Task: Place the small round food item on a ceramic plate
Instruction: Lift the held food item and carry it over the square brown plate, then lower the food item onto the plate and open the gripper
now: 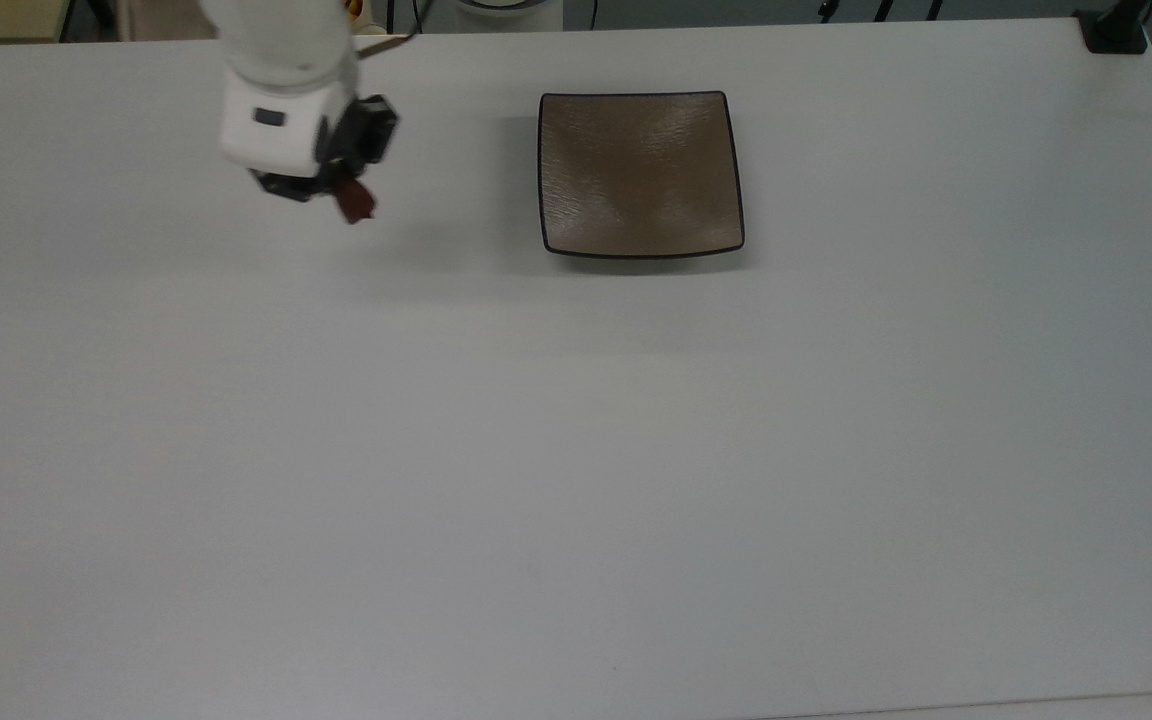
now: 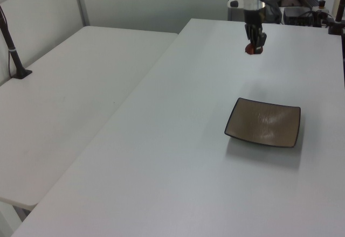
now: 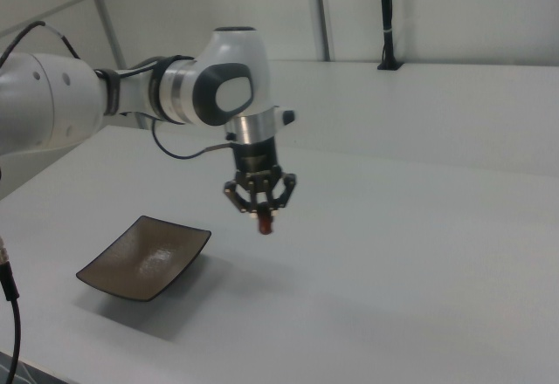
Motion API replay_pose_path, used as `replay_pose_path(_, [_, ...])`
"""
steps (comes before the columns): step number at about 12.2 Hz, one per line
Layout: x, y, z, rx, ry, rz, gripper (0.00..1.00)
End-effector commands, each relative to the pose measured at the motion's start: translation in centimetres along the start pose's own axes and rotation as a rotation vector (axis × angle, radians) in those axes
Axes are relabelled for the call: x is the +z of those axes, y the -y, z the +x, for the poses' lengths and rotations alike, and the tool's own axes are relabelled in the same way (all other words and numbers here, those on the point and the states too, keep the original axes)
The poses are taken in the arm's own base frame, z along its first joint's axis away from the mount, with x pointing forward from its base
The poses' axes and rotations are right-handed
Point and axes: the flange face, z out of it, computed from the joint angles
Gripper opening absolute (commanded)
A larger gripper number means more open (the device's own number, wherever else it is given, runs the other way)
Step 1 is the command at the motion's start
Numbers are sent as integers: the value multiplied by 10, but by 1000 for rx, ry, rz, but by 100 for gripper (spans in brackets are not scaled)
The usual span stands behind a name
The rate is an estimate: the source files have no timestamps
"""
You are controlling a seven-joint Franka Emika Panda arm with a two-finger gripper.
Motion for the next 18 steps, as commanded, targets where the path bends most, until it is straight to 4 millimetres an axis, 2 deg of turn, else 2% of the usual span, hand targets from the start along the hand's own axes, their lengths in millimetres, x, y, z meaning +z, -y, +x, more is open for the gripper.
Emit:
replay_pose_path(1, [0, 84, 30, 219, 31, 100, 4])
replay_pose_path(3, [10, 125, 45, 282, 65, 122, 4])
replay_pose_path(5, [16, 155, 55, 337, 82, 138, 5])
replay_pose_path(6, [23, 176, 65, 377, 92, 159, 9])
replay_pose_path(8, [40, 202, 71, 432, 126, 177, 12])
replay_pose_path(9, [48, 222, 76, 419, 146, 176, 21])
replay_pose_path(11, [59, 236, 78, 403, 171, 178, 40])
replay_pose_path(12, [62, 240, 79, 396, 176, 178, 57])
replay_pose_path(13, [64, 240, 81, 395, 168, 178, 61])
replay_pose_path(15, [67, 238, 83, 398, 161, 179, 81])
replay_pose_path(16, [66, 238, 83, 396, 159, 180, 100])
replay_pose_path(18, [60, 233, 83, 405, 146, 178, 100])
